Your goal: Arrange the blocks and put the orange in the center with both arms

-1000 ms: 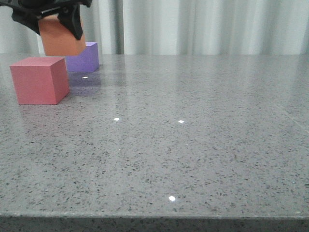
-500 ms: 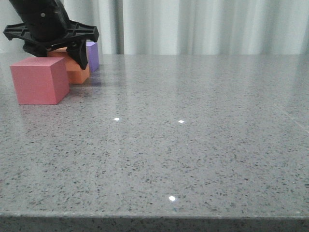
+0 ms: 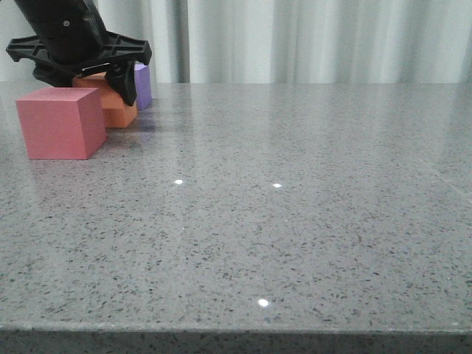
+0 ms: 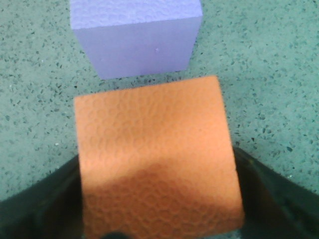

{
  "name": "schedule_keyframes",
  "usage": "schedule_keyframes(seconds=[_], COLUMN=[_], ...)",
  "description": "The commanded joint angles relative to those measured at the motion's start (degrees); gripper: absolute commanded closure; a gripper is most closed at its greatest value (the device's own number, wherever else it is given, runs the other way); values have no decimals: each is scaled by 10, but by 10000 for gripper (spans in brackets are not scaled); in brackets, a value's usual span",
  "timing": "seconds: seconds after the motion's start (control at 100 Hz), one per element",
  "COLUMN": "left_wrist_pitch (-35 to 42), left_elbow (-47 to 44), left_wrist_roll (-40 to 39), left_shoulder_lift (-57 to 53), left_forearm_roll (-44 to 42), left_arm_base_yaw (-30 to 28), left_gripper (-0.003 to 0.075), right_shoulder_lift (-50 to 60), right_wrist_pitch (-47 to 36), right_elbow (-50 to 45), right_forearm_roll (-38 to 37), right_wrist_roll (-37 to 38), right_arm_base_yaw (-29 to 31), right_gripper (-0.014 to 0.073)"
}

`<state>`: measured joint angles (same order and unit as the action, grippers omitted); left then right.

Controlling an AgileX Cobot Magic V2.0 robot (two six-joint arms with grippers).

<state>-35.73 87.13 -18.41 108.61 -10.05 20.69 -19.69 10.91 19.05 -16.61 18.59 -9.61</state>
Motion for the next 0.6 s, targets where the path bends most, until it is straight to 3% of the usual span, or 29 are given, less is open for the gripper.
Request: schedule_keyframes(seconds=[0.0,0.04,0.18,0.43,0.59], left_wrist_pitch=[23,23,24,17,58], left_elbow=[15,15,18,15,-45], left_wrist_roll=[-1,-1,-1,-1,-1], left_shoulder_lift=[-27,-28,-43,-136,-226], left_forearm_roll=[-3,-5,-9,-10,-23], left_arm_base_yaw=[-1,-1,-1,-1,-1], left_gripper=[39,14,64,65,66], right_shoulder_lift=[-7,-7,-7,-7,-7], right_wrist_pitch=[-40,-40,-40,-40,-40], right_elbow=[15,15,15,15,15], right_forearm_roll=[-10,-10,-10,-10,-10], right_wrist_roll=[-2,-2,-2,-2,-2], right_arm_base_yaw=[3,3,3,3,3], right_gripper=[662,662,662,662,662])
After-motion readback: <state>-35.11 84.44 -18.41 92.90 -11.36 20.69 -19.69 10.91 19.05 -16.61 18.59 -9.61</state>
